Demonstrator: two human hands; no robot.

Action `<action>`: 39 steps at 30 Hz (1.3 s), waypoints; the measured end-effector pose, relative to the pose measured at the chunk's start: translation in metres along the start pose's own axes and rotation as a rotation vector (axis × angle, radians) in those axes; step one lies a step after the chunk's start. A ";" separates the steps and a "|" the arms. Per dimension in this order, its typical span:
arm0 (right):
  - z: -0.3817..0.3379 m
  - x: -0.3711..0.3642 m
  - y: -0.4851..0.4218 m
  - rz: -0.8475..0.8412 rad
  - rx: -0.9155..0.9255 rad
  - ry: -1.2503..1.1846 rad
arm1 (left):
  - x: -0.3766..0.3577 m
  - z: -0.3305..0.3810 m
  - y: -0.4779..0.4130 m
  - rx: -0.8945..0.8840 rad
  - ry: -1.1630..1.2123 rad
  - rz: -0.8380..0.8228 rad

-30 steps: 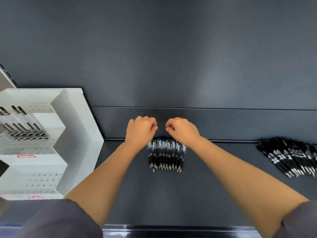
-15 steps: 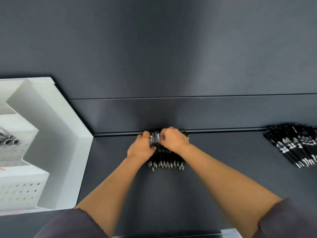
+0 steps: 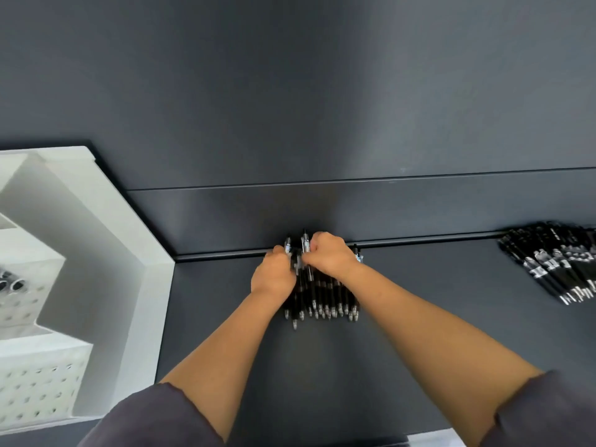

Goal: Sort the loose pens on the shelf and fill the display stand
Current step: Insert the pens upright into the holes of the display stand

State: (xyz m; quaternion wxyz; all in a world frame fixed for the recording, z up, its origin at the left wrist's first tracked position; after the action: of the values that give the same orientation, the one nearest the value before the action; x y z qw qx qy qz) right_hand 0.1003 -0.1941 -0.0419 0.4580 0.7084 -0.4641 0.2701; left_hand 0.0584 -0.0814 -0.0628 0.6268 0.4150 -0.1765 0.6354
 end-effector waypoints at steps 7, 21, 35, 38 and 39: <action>0.004 0.006 0.013 -0.067 0.013 -0.458 | 0.006 -0.008 0.003 -0.086 0.082 0.021; -0.015 0.036 0.070 0.119 0.301 -0.368 | 0.043 0.021 0.068 -0.256 0.398 0.203; -0.118 0.037 0.161 0.158 0.727 -0.507 | 0.142 -0.008 0.173 -0.245 0.457 0.636; -0.150 0.035 0.173 0.094 0.797 -0.523 | 0.176 -0.026 0.190 -0.232 0.421 0.732; -0.161 0.033 0.175 0.082 0.814 -0.531 | 0.187 -0.032 0.195 -0.236 0.418 0.765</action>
State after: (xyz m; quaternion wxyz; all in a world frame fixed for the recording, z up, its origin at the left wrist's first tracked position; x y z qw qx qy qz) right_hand -0.0371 -0.0891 0.1249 -0.0014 0.8557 -0.4489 0.2575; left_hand -0.1109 0.0342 0.1165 0.4123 0.1081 -0.2580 0.8671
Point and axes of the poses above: each hand's wrist, its own y-axis away from the middle knuckle, its own x-axis out of the back of the hand, z = x × y, the point moved 1 cm from there along -y, towards the middle knuckle, and after that the axes turned 7 degrees about y, right-handed, at the moved point
